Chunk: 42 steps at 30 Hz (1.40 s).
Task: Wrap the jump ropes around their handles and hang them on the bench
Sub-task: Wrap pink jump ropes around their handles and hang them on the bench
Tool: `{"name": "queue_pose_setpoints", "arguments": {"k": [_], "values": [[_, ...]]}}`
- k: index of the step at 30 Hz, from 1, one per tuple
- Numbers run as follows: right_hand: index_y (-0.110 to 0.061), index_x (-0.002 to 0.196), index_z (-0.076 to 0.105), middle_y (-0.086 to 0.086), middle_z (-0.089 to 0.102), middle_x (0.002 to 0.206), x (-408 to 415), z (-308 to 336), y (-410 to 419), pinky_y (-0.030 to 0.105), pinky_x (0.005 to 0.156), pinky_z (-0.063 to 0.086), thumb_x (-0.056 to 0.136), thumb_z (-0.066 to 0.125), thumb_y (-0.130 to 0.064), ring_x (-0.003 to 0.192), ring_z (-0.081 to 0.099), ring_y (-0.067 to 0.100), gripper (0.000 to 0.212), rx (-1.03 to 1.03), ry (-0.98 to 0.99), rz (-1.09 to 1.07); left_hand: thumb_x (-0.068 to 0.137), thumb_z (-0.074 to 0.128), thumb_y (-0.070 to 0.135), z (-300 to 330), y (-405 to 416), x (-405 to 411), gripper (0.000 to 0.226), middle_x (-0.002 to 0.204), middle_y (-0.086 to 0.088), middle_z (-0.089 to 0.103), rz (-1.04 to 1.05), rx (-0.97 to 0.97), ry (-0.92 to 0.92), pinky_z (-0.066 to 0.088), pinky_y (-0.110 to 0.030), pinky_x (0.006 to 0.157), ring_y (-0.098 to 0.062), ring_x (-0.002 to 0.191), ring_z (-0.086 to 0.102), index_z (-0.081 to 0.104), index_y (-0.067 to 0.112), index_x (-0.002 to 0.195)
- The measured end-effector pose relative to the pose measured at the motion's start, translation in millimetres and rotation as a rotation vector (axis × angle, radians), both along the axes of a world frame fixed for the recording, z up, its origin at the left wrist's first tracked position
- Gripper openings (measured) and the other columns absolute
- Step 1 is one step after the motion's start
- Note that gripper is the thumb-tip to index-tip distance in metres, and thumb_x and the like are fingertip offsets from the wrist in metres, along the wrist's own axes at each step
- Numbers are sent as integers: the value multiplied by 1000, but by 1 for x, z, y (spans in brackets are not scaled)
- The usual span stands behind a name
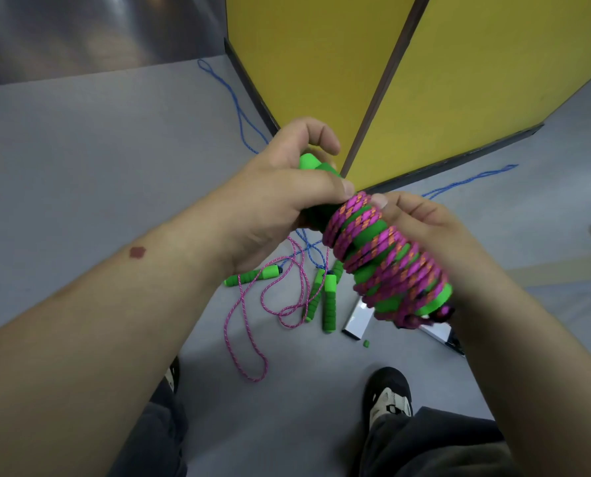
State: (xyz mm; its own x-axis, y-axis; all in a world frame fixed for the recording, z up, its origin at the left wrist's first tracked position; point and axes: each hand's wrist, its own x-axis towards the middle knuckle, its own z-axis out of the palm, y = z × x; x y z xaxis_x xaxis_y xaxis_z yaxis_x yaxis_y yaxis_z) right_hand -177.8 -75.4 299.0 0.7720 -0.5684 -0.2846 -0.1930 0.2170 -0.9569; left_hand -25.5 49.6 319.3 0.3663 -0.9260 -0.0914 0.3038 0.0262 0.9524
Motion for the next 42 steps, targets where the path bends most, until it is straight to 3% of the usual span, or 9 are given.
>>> {"name": "queue_pose_setpoints", "arguments": {"k": [6,12,19,24,30,33,36,39,42], "values": [[-15,88,68,9,65,80,-1,-3,7,33,66,58,93,69,-19,72,69,22,7,-184,-119,-100,59,48,2,-2,-8,-4,50,104,-15,50,158,109,76,43,-33,65,-27,87,53,46,15,107],[-11,91,67,3,67,68,-2,2,12,37,69,61,94,67,-13,69,71,22,4,-345,-114,-149,67,44,2,-7,-10,-10,52,89,-10,70,135,43,119,56,-30,65,-21,75,65,59,10,116],[-11,94,68,6,69,75,-2,5,6,47,79,60,95,65,-12,75,71,24,4,-293,-150,-122,78,73,17,-13,-10,-15,52,104,-7,68,149,59,-168,58,-47,89,-18,93,67,55,20,126],[-13,94,71,8,70,79,-6,9,-2,34,74,58,89,69,-6,74,71,23,8,-239,-184,-106,75,64,6,-13,-10,-6,43,95,-6,68,136,41,-2,55,-31,72,-18,82,67,61,19,115],[-17,86,71,7,68,81,-6,10,-4,40,82,57,81,70,-1,77,67,25,16,-229,-224,-103,71,60,12,-15,-9,-6,49,94,0,65,94,201,-270,48,-31,74,-13,81,61,61,33,115],[-11,85,67,11,67,82,-5,12,-1,56,89,57,82,68,1,87,66,37,13,-154,-270,-94,81,54,10,-12,-6,-7,36,84,2,62,73,240,-393,46,-32,68,-10,73,58,62,33,107],[-13,82,63,12,63,83,-5,14,5,68,89,52,84,67,1,89,64,41,15,-176,-275,-77,76,43,23,-9,-4,-9,31,73,9,56,72,250,-522,42,-32,64,-8,67,52,59,29,101],[-15,83,58,12,57,85,-5,17,8,66,83,55,87,65,-2,86,60,34,15,-237,-253,-64,86,44,42,-10,-2,-12,23,68,10,52,99,235,-646,39,-27,57,-4,62,48,55,27,99],[-15,90,53,11,56,86,-5,18,13,58,79,60,93,61,-3,82,61,27,15,-339,-219,-75,83,54,72,-14,-1,-13,47,69,13,56,113,249,-801,38,-17,51,-3,63,54,53,29,99]]}}
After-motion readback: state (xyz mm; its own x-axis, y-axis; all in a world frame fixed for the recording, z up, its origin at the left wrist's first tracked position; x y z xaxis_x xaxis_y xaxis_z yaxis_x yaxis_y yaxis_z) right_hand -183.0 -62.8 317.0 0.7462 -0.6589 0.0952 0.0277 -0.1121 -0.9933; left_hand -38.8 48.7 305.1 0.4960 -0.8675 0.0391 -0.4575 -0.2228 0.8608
